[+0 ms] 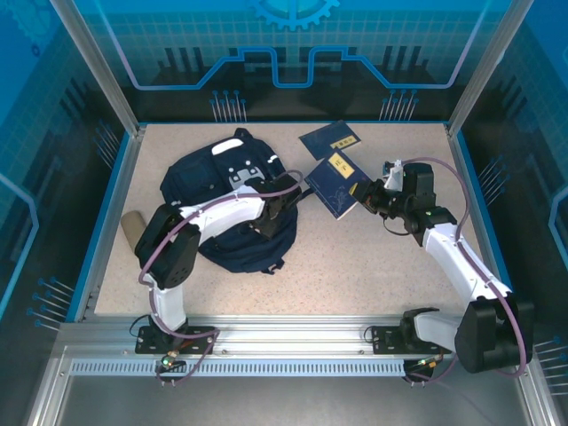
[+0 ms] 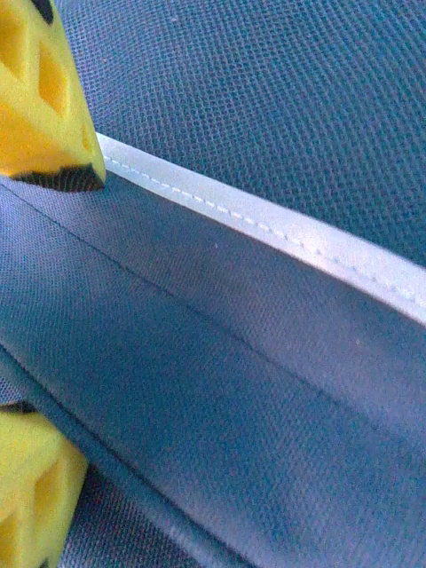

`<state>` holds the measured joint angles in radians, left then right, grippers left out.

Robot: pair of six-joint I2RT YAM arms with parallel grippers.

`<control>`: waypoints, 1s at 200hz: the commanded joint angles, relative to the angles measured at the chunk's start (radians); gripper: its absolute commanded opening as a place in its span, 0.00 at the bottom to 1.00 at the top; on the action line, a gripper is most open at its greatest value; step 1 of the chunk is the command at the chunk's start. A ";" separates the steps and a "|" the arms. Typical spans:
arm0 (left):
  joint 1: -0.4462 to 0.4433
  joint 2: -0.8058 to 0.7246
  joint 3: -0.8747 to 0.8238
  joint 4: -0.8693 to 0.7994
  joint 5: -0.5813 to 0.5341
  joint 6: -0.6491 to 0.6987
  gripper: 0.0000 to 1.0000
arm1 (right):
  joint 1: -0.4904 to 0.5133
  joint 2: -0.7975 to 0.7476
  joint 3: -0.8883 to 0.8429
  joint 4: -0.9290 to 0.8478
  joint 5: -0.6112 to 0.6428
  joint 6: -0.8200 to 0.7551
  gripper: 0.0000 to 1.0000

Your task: Pack books, pencil case, and school supplies into a backpack

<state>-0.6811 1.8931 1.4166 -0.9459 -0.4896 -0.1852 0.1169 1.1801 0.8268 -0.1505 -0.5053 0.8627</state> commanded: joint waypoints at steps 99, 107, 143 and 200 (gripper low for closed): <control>-0.043 -0.020 0.049 -0.034 -0.240 -0.027 0.19 | -0.014 -0.019 0.010 -0.003 -0.007 -0.007 0.06; -0.048 -0.042 0.045 -0.027 -0.263 -0.029 0.16 | -0.014 -0.022 0.010 -0.007 -0.003 -0.010 0.06; -0.076 -0.186 0.011 0.055 -0.355 -0.018 0.10 | -0.020 -0.044 0.018 -0.057 0.020 -0.049 0.06; -0.083 -0.493 -0.124 0.403 -0.349 0.065 0.04 | -0.042 -0.106 0.009 -0.156 0.015 -0.164 0.07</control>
<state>-0.7494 1.5185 1.3300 -0.7815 -0.7826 -0.1638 0.0895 1.1069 0.8268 -0.2710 -0.4561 0.7719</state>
